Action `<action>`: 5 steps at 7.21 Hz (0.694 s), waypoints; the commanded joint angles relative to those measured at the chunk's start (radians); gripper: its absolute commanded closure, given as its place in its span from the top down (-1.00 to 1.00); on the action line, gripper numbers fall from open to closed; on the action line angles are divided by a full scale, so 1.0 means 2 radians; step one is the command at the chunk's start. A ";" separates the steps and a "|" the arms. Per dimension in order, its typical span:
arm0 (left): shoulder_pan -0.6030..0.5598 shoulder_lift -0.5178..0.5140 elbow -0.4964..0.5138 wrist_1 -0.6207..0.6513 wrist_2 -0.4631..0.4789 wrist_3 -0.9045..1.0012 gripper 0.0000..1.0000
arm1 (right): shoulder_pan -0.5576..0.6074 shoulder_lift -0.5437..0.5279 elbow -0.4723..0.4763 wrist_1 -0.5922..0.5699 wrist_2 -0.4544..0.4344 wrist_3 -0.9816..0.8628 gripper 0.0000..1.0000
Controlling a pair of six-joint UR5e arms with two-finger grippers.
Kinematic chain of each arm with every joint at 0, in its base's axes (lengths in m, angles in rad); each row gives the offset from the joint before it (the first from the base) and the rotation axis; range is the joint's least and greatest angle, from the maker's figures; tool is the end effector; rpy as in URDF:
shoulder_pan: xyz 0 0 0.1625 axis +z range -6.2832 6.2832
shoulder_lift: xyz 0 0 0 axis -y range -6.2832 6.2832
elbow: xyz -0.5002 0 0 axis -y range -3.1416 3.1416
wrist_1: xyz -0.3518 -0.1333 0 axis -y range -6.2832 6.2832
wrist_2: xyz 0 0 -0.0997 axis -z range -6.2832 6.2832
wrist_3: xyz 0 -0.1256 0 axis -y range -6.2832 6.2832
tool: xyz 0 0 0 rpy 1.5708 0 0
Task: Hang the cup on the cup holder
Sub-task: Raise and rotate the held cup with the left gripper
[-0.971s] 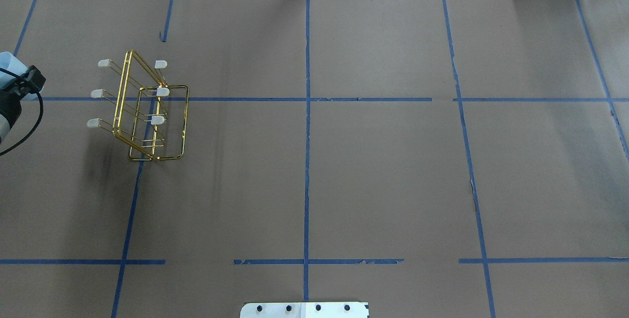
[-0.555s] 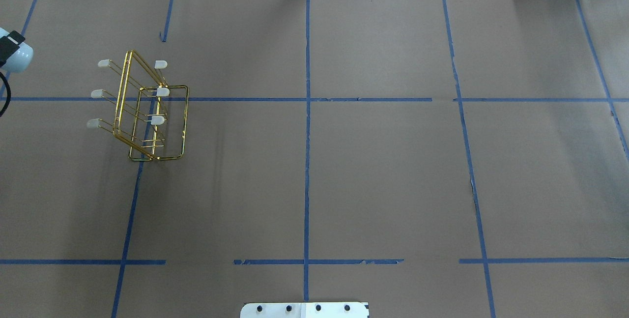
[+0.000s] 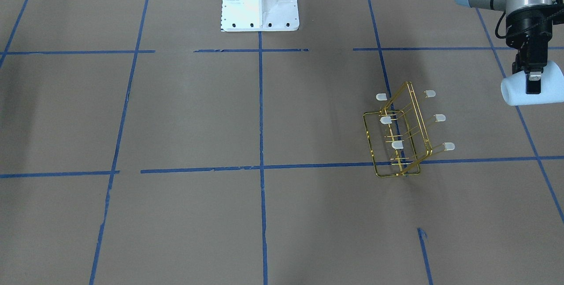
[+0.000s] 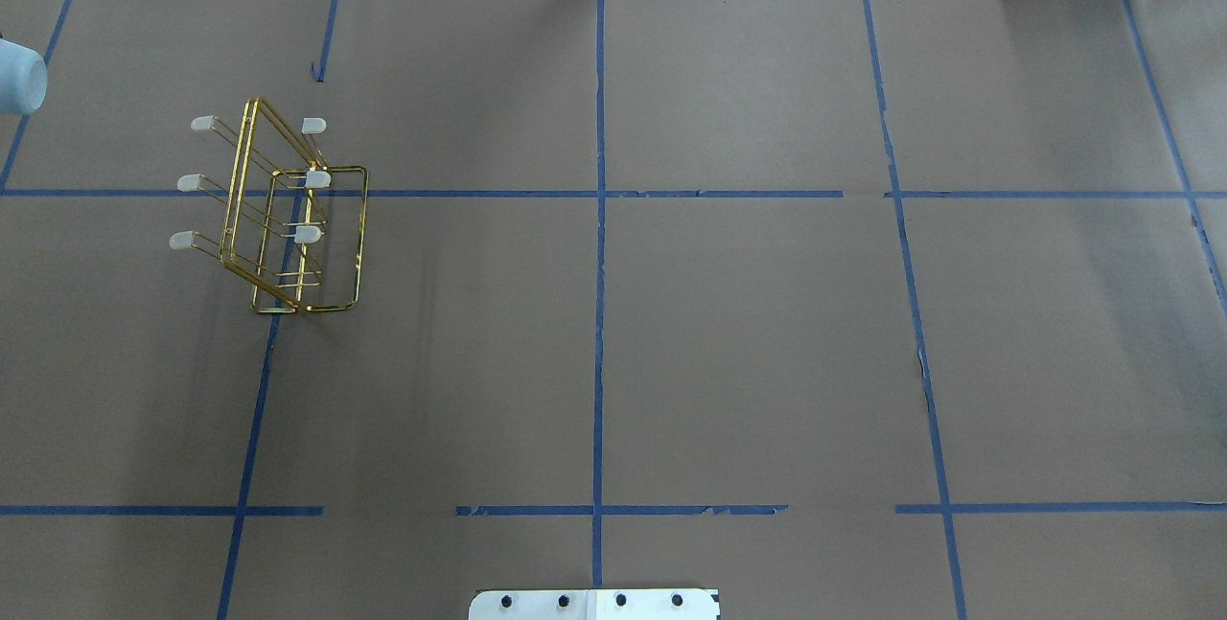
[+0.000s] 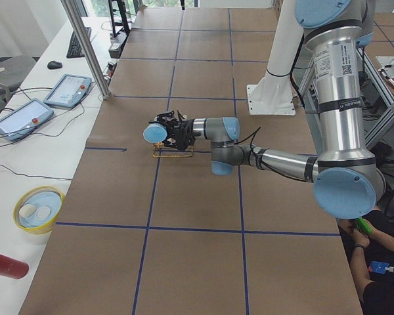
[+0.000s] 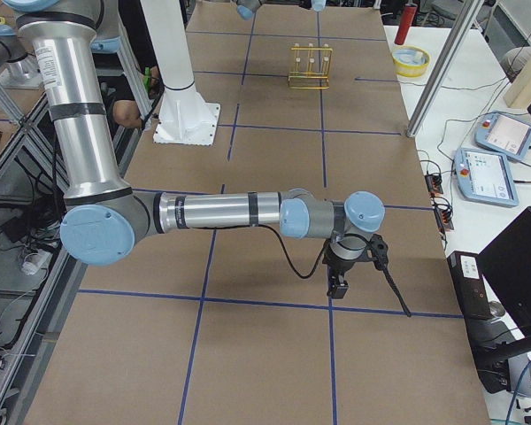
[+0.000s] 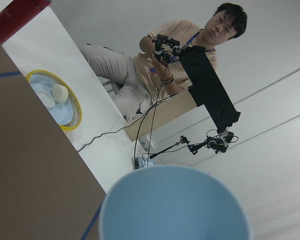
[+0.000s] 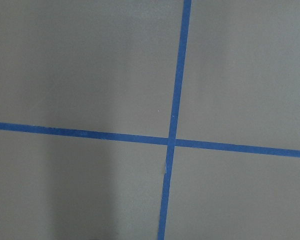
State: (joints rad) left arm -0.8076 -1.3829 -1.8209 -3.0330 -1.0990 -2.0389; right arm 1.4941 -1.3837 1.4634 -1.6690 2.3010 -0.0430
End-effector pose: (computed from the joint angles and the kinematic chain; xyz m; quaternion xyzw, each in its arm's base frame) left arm 0.1210 -0.4019 0.5376 0.2800 0.6332 -0.5484 0.4689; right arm 0.0079 -0.5439 0.7214 -0.0147 -0.3568 -0.0526 0.9326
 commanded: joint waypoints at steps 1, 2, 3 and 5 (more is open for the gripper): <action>0.008 0.007 0.002 -0.030 0.001 -0.172 -1.00 | 0.000 0.000 0.000 0.000 0.000 0.000 1.00; 0.027 0.010 0.002 -0.031 0.000 -0.219 -1.00 | 0.000 0.000 0.000 0.000 0.000 0.000 1.00; 0.045 0.010 0.006 -0.050 0.002 -0.276 -1.00 | -0.001 0.000 0.000 0.000 0.000 0.000 1.00; 0.062 0.038 0.010 -0.107 0.004 -0.370 -1.00 | 0.000 0.000 0.000 0.000 0.000 0.000 1.00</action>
State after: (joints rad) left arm -0.7069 -1.3406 -1.8050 -3.1830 -1.0930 -2.6672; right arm 1.4937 -1.3837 1.4634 -1.6690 2.3010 -0.0430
